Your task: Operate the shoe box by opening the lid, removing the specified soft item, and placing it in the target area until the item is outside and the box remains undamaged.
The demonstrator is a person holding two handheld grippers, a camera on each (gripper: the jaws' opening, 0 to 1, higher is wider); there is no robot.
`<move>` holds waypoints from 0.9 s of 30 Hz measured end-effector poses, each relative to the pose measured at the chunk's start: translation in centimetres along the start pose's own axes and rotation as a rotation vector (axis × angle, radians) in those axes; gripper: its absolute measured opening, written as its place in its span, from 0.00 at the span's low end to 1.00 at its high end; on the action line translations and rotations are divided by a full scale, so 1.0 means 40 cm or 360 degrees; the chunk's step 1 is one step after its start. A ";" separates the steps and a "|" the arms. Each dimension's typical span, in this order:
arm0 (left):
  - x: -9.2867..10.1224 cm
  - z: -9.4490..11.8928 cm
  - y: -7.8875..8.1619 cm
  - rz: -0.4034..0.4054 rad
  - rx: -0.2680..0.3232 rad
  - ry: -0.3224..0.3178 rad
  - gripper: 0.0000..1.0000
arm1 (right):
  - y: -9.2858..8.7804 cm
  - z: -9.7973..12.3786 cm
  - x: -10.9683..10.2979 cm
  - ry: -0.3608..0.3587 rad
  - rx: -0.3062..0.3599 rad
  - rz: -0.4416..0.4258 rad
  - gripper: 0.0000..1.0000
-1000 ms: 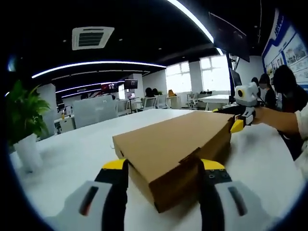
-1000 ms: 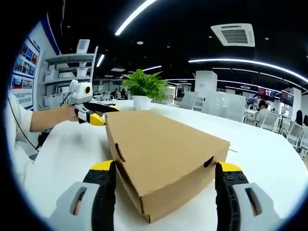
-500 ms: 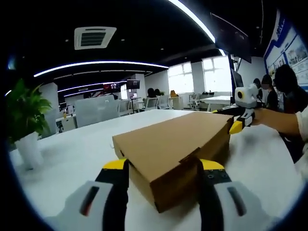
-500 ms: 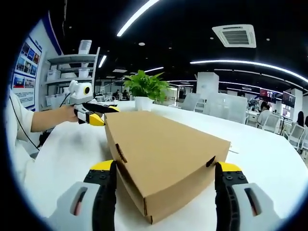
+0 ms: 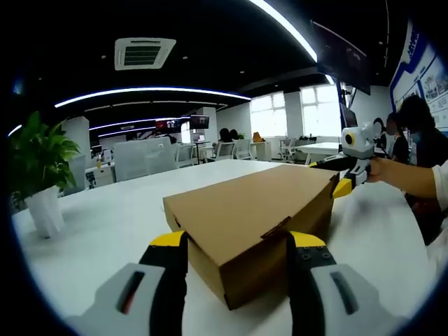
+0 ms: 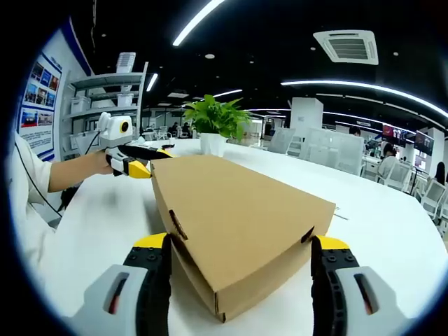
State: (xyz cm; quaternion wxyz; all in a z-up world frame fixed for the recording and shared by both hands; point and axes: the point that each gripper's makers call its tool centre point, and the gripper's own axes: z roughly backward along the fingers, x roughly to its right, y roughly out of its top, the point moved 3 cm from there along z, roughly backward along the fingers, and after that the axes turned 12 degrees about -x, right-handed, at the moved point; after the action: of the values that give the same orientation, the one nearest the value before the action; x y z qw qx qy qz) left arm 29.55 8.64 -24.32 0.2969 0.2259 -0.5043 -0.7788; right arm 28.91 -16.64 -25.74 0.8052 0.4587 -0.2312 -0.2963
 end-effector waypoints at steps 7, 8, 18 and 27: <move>0.006 0.012 -0.004 0.0005 0.0013 0.0003 0.56 | -0.008 0.014 -0.019 0.0001 0.0030 -0.0010 0.82; 0.006 0.015 -0.005 0.0006 0.0015 0.0002 0.56 | -0.009 0.017 -0.022 0.0002 0.0039 -0.0012 0.82; 0.031 0.038 -0.013 0.0010 0.0016 -0.0004 0.55 | -0.016 0.037 -0.063 0.0001 0.0023 -0.0009 0.81; 0.046 0.049 -0.016 0.0010 0.0022 0.0002 0.55 | -0.021 0.045 -0.087 0.0019 0.0054 -0.0005 0.81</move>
State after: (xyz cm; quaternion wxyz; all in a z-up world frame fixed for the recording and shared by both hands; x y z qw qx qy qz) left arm 26.79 8.87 -24.22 0.2981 0.2270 -0.5102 -0.7742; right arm 25.04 -15.67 -25.96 0.7982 0.4744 -0.2304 -0.2910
